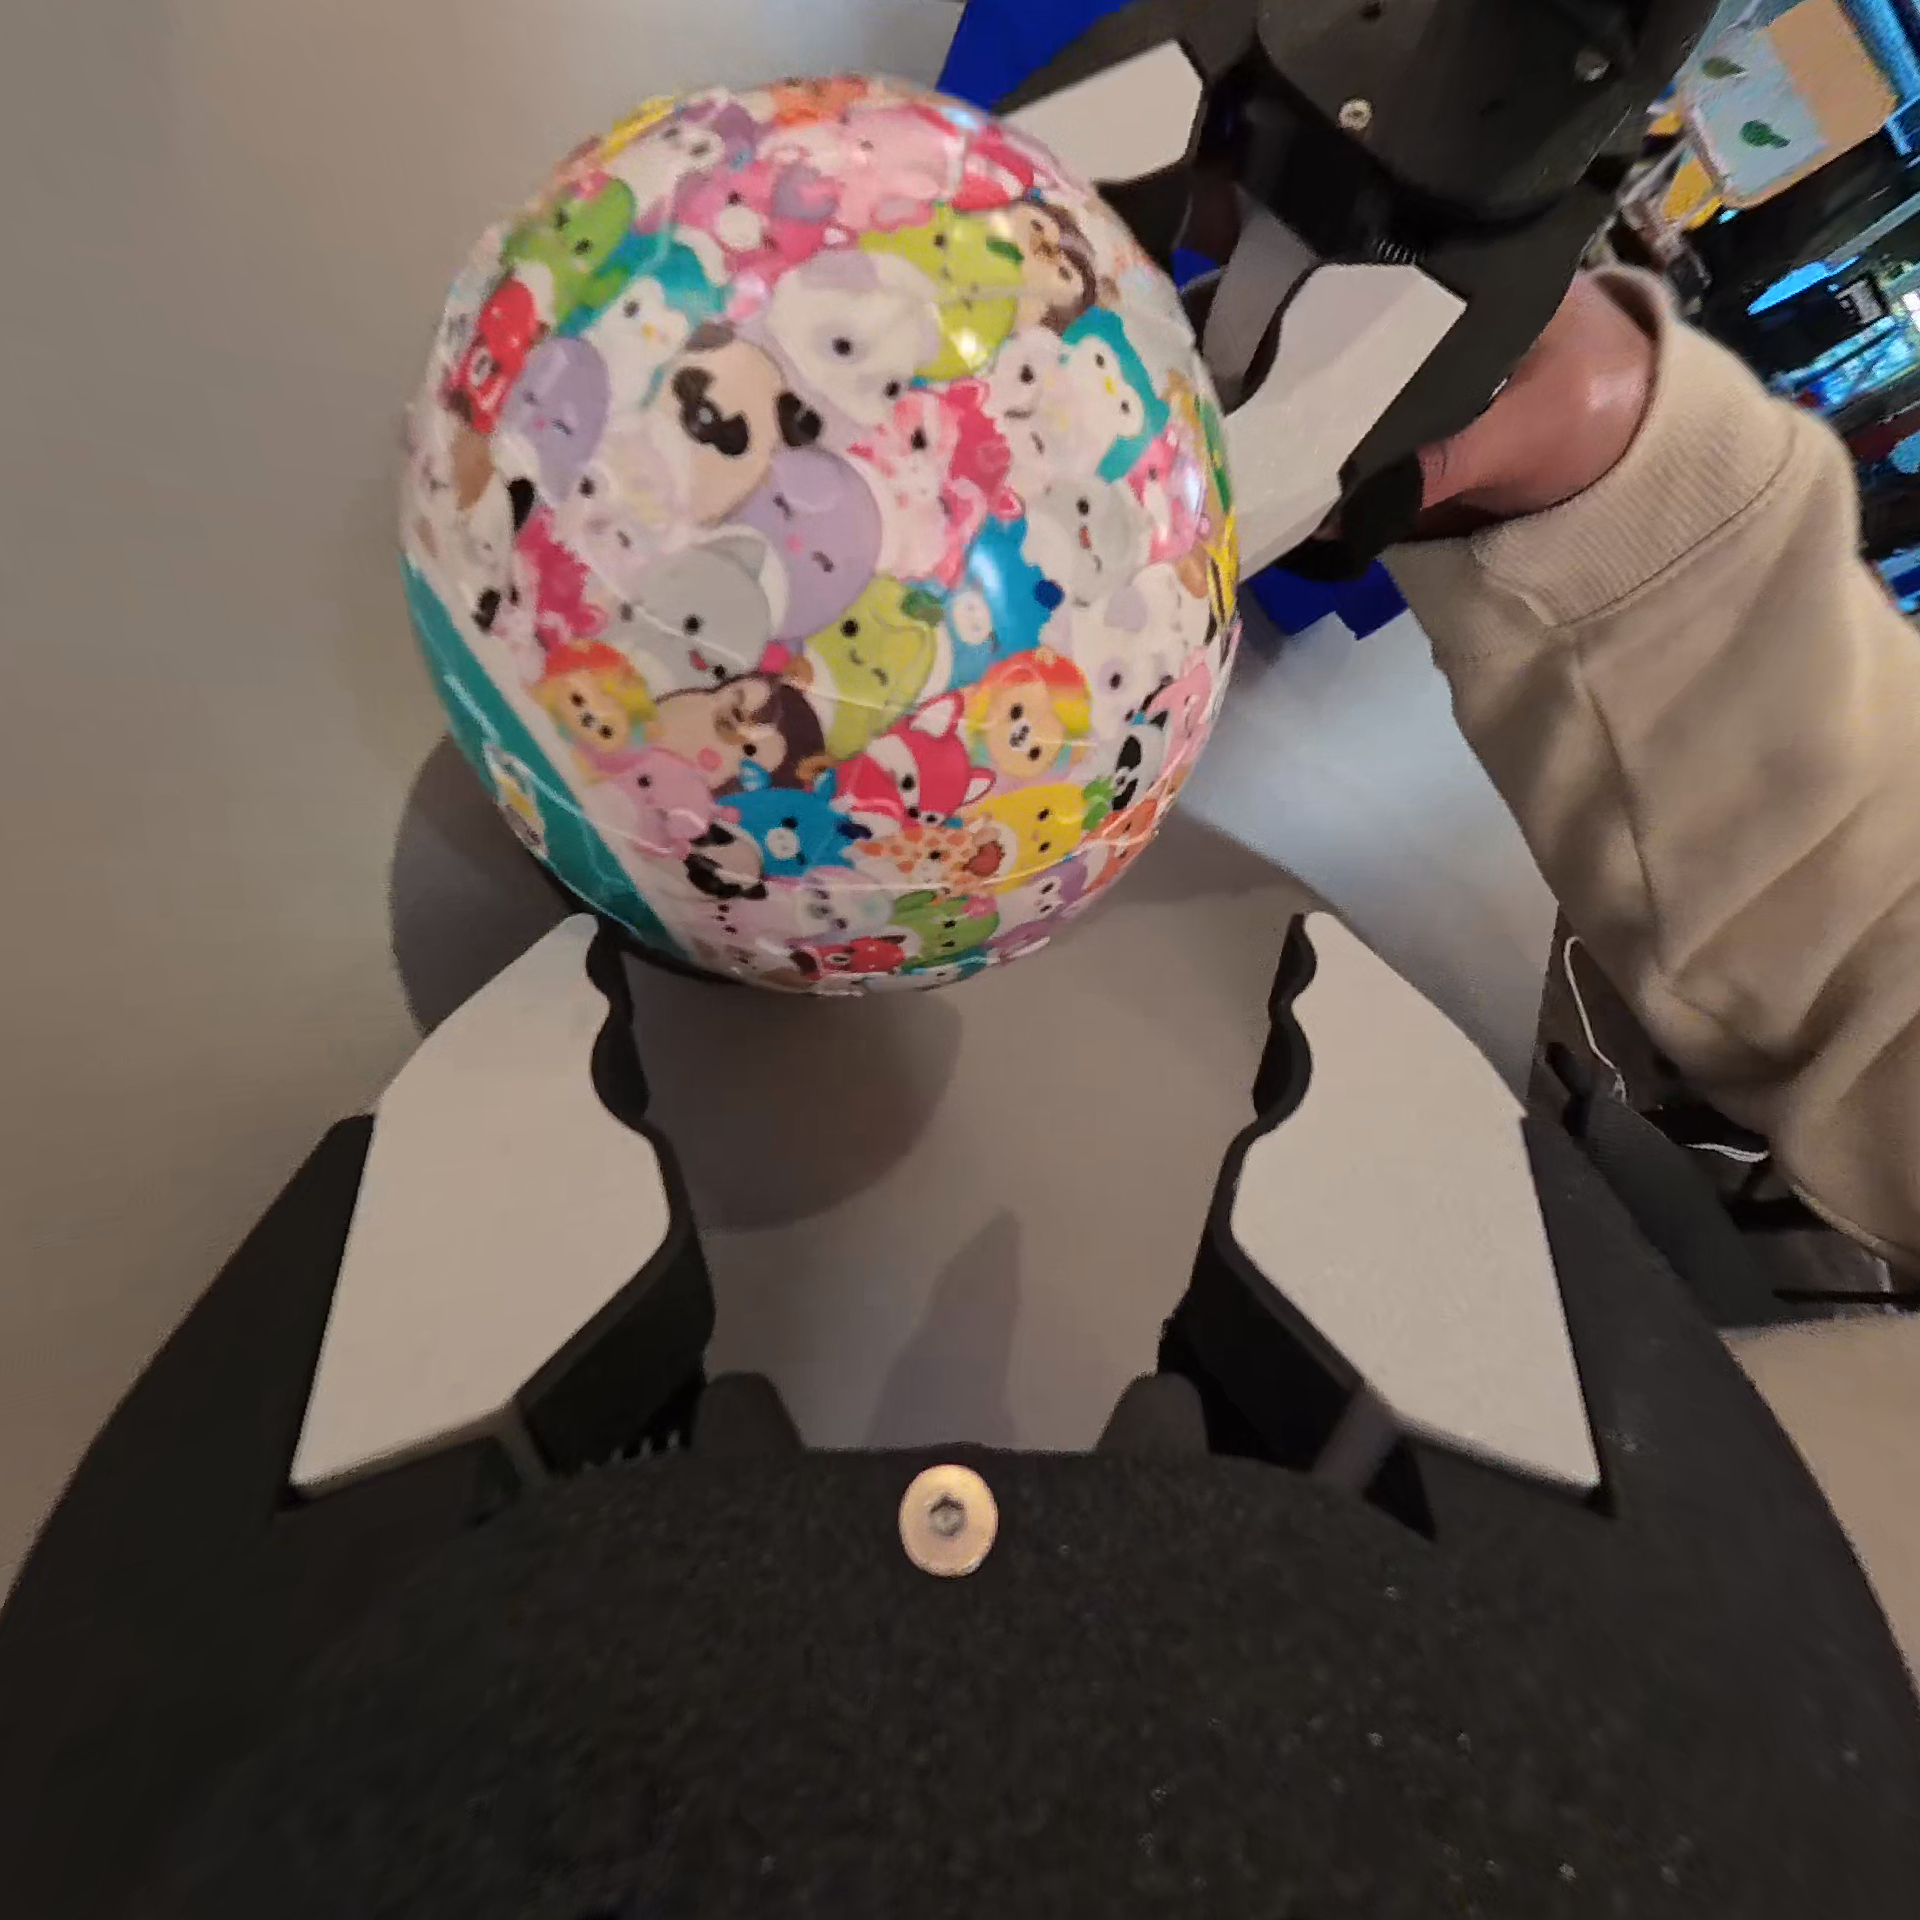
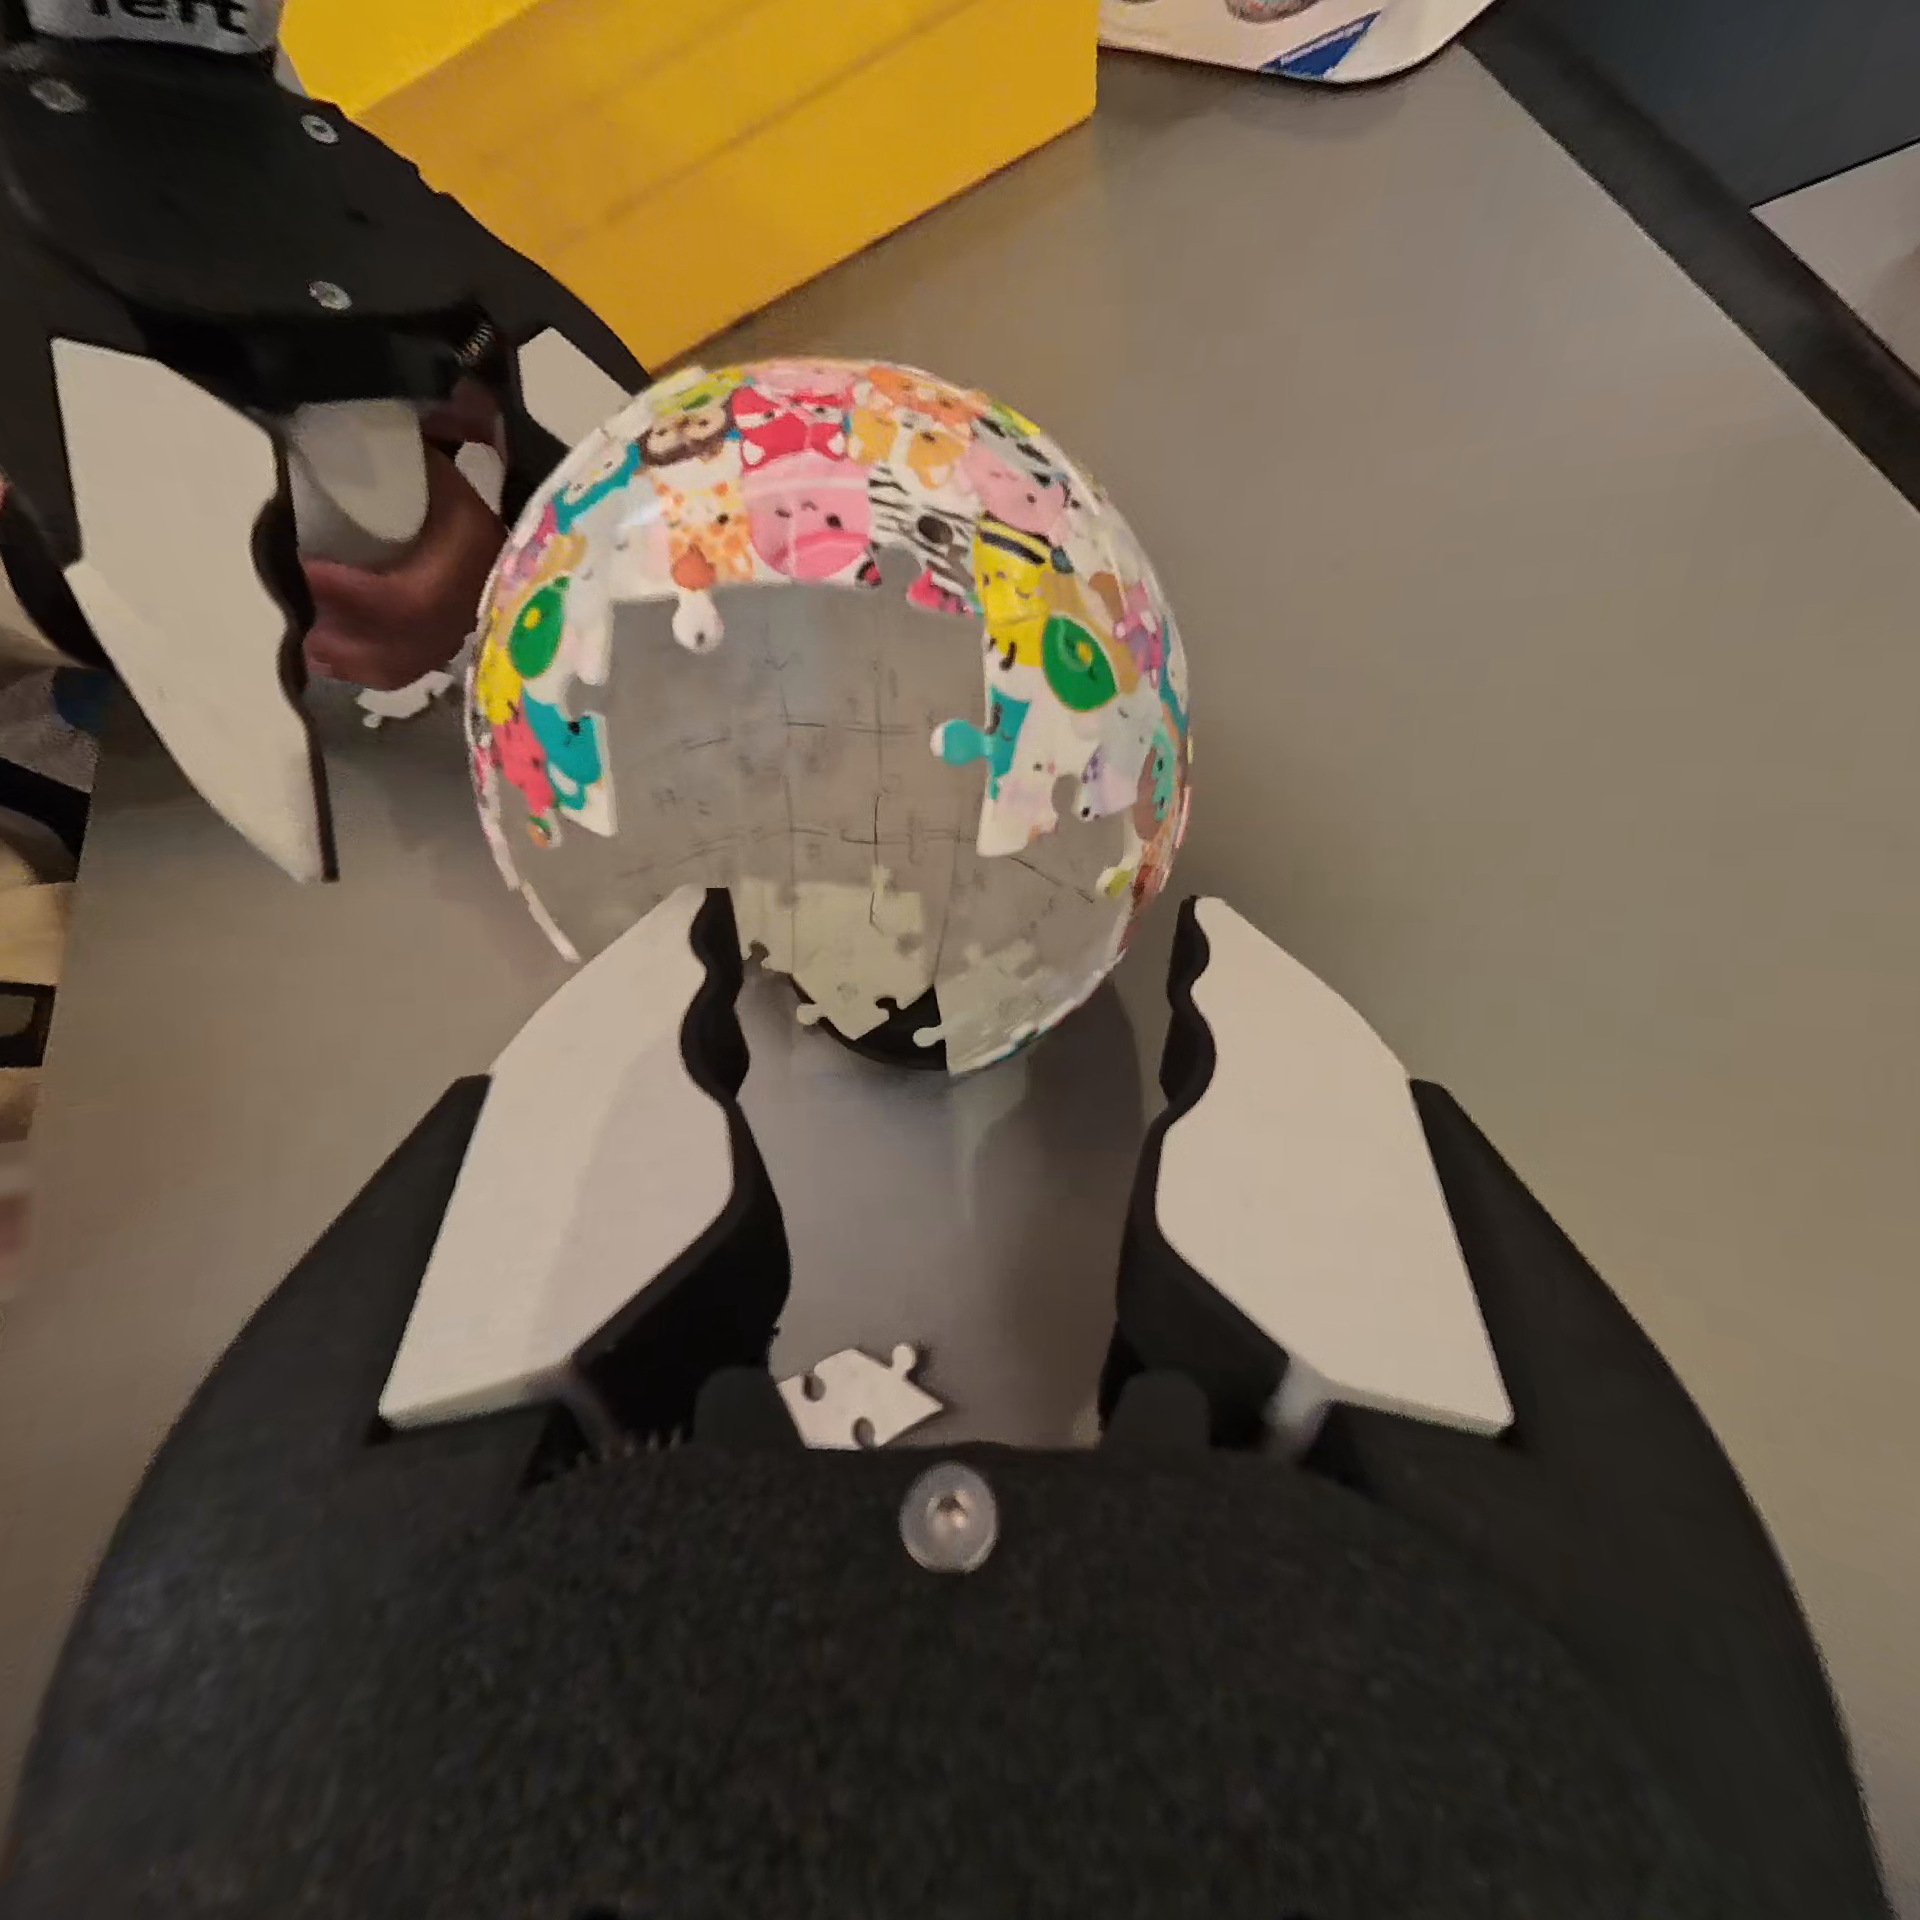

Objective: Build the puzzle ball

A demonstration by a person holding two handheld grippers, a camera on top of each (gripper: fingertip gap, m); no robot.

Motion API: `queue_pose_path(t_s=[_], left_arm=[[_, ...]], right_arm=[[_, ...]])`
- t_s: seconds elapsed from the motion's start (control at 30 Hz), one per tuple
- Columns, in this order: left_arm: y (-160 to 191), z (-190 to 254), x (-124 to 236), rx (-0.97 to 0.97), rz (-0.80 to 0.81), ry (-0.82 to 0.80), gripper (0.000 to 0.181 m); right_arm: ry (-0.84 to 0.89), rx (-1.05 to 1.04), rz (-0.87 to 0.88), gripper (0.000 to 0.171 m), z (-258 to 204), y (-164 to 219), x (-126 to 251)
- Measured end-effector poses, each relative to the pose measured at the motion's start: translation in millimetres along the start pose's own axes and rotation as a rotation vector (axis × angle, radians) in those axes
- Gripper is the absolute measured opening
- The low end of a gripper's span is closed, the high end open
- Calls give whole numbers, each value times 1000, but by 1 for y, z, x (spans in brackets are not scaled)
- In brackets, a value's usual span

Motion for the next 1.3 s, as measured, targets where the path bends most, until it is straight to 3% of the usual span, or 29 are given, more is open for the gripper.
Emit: queue_pose_path(t_s=[0.4, 0.77, 1.03, 1.3], left_arm=[[-5, -10, -13, 111, 8, -55, 107], [-20, -9, 8, -75, 56, -255, 101], [-18, -6, 9, -130, 51, -282, 101], [-11, -2, 22, -140, 52, -290, 103]], right_arm=[[-105, -10, -103, 82, 10, -13, -22], [-84, 91, 35, 81, 9, -29, -26], [-95, 53, 127, 77, 9, -17, -26], [21, 14, 87, 91, 11, 10, 0]])
Point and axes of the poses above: each gripper's, where its closed fingertips meet, x back along the fingers, y out of its underside, z = x × y across the jaws, the point moved 5 cm from there along x, back along the fingers, and after that the axes turned 2 degrees about y, right-handed, at the moved point
